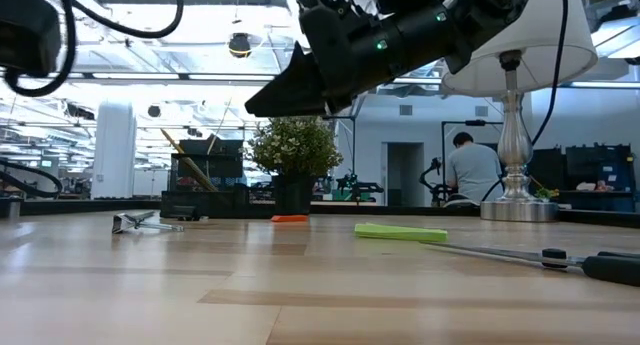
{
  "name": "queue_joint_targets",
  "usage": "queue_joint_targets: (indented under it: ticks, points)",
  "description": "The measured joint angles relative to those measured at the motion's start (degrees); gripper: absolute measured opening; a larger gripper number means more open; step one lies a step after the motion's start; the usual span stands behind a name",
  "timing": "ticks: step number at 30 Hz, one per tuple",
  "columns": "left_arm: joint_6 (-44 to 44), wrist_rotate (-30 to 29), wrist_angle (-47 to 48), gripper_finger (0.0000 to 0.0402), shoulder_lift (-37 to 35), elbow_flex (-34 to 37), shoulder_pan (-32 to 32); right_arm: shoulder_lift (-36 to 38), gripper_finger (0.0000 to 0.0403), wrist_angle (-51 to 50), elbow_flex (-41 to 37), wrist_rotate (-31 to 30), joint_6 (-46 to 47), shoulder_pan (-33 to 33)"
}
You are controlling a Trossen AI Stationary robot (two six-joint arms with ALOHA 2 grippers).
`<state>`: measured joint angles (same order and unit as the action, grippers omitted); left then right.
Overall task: Pick and place office supplies into organizer
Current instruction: Put the purple pen into the black organizer
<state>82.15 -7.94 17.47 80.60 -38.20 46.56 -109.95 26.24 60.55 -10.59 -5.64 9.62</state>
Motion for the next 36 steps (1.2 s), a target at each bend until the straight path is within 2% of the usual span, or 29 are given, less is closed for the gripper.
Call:
queue_joint_targets:
  ticks: [5, 11, 15, 26, 36]
  points:
    - [-0.22, 5.14, -0.55, 0.0040, 0.02, 0.00, -1.26, 0.00, 0.0127, 0.02, 0.00, 0.00, -0.40, -0.79]
    - [-2.25, 5.67, -0.72, 0.0102, 0.02, 0.00, -2.96, 0.00, 0.0127, 0.02, 0.00, 0.06, -0.40, -1.11]
    - [-2.43, 4.18, -0.69, 0.0127, 0.02, 0.00, -4.31, 0.00, 0.0127, -0.02, 0.00, 0.04, -0.40, -1.01]
    - [-5.35, -0.17, -0.26, 0.0132, 0.04, 0.00, -4.80, 0.00, 0.0127, -0.55, 0.00, 0.11, -0.38, 0.05]
    - [-6.03, -0.73, -0.24, 0.0132, 0.04, 0.00, -4.78, 0.00, 0.0127, -0.55, 0.00, 0.17, 1.61, 0.14]
